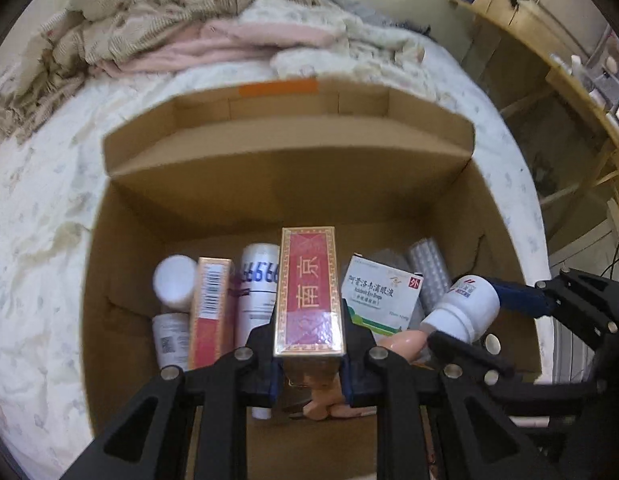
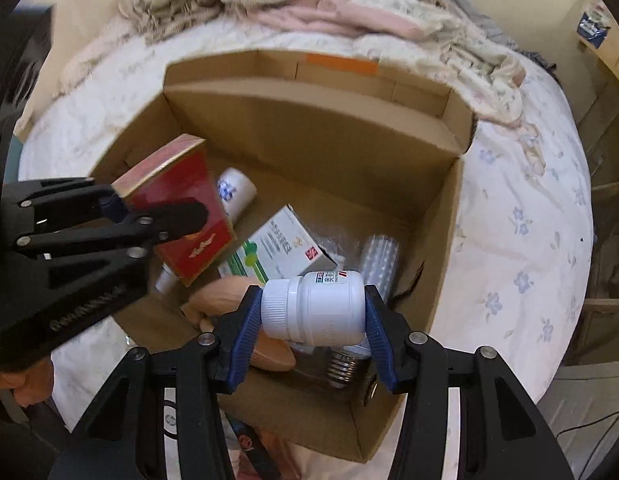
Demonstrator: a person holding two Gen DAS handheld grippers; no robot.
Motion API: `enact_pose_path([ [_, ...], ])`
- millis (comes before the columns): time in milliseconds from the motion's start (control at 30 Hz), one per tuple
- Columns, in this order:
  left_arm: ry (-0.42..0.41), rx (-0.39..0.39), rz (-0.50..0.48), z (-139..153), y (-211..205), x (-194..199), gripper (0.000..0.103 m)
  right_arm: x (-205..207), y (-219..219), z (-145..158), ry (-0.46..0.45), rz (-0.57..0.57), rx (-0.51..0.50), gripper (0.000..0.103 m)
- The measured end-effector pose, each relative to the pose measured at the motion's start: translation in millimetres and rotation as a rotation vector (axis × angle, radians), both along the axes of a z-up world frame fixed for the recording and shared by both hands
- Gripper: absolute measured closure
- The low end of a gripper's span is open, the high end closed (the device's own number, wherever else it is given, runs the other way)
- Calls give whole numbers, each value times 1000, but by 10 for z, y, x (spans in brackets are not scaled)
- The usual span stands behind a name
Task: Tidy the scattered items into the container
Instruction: 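Lower the red box and white pill bottle into the box, opening both tools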
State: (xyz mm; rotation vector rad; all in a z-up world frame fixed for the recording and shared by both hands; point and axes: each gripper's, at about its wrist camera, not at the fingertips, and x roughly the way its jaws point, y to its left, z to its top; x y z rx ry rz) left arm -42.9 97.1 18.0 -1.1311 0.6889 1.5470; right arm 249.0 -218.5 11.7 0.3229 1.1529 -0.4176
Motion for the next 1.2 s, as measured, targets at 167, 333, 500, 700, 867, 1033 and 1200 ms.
enact_pose_path([
  [167,14,-22,-4,-55,105,22,81,26,28,-53,51,18,-12,49],
  [333,8,-53,13,-83,156,-17,81,10,45,-25,50,19,-19,48],
  [500,-32,-80,30,-93,115,-66,53,20,79,-28,65,44,0,45],
  [700,-51,-42,54,79,-70,-125,40,-35,134,153,22,46,-23,34],
  [867,-65,-3,60,285,-314,-148,40,-191,218,368,-20,41,-70,33],
  [1033,-73,54,53,459,-703,-159,37,-403,256,517,-63,18,-84,33],
  [1200,-103,83,48,540,-1089,-185,37,-672,380,582,-107,-30,-47,33],
])
